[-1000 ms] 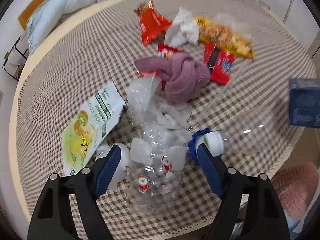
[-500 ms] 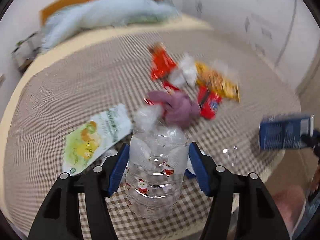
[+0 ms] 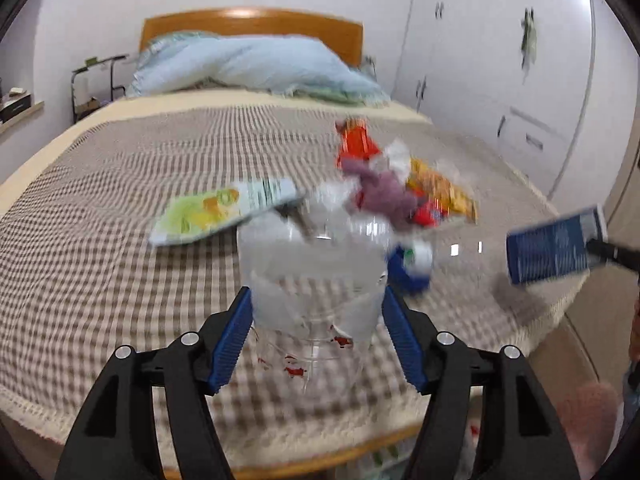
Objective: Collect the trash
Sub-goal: 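Lift the clear bottle with the left tool while the right tool lifts the blue carton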
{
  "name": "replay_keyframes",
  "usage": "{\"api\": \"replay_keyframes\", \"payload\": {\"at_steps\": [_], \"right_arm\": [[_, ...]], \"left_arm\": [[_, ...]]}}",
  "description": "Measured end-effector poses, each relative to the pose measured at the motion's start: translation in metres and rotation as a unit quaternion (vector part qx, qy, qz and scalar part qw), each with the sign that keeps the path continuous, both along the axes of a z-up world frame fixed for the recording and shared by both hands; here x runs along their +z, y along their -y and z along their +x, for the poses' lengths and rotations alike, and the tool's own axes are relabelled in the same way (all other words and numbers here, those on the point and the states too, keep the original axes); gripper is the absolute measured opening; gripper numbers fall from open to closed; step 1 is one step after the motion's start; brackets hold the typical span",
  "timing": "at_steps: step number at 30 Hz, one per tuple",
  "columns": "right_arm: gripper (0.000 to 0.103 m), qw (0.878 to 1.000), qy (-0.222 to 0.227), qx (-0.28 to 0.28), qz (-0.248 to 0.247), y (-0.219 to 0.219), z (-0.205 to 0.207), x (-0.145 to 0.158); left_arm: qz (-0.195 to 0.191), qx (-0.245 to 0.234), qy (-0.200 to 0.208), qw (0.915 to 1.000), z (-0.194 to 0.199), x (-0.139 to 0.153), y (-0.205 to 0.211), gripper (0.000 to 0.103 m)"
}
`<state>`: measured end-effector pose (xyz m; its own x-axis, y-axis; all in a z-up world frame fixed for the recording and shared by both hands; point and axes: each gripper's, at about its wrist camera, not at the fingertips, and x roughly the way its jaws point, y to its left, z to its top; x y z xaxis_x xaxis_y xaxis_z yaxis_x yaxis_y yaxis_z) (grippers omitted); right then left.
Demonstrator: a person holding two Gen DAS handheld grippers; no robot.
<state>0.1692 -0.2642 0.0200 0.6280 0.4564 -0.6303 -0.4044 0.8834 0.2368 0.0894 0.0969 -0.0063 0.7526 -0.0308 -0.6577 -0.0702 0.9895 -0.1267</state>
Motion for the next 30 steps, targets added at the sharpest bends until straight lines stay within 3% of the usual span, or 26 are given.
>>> {"api": "replay_keyframes", "payload": {"at_steps": [7,12,15,26,27,28,30], "right_arm": [[0.061,1.000,-0.002,0.005,-0.004,-0.002,-0.007,0.000],[0.061,1.000,-0.002,0.006,-0.007,0.001,-0.009,-0.001],[0.061,1.000,-0.003,0.008,-0.007,0.002,-0.009,-0.001],[0.061,1.000,-0.001,0.022,-0.021,-0.003,-0.013,0.000],[0.061,0.999,-0.001,0.023,-0.023,-0.004,-0.013,0.001],[0.061,0.999,0.000,0.023,-0.024,-0.003,-0.014,0.001],[0.061,0.999,0.003,0.023,-0.026,-0.004,-0.015,0.002]], "left_arm": [[0.010,-0.006,-0.067,0.9977,0.004,0.005,-0.004,0.067],[0.042,-0.014,-0.107,0.9933,0.014,0.014,0.004,0.067],[0.042,-0.015,-0.125,0.9912,0.022,0.020,0.007,0.072],[0.041,-0.008,-0.201,0.9786,0.043,0.024,-0.003,0.072],[0.042,-0.008,-0.208,0.9772,0.043,0.024,-0.003,0.071],[0.043,-0.007,-0.213,0.9761,0.043,0.025,-0.003,0.061],[0.045,-0.003,-0.217,0.9752,0.041,0.026,-0.004,0.061]]}}
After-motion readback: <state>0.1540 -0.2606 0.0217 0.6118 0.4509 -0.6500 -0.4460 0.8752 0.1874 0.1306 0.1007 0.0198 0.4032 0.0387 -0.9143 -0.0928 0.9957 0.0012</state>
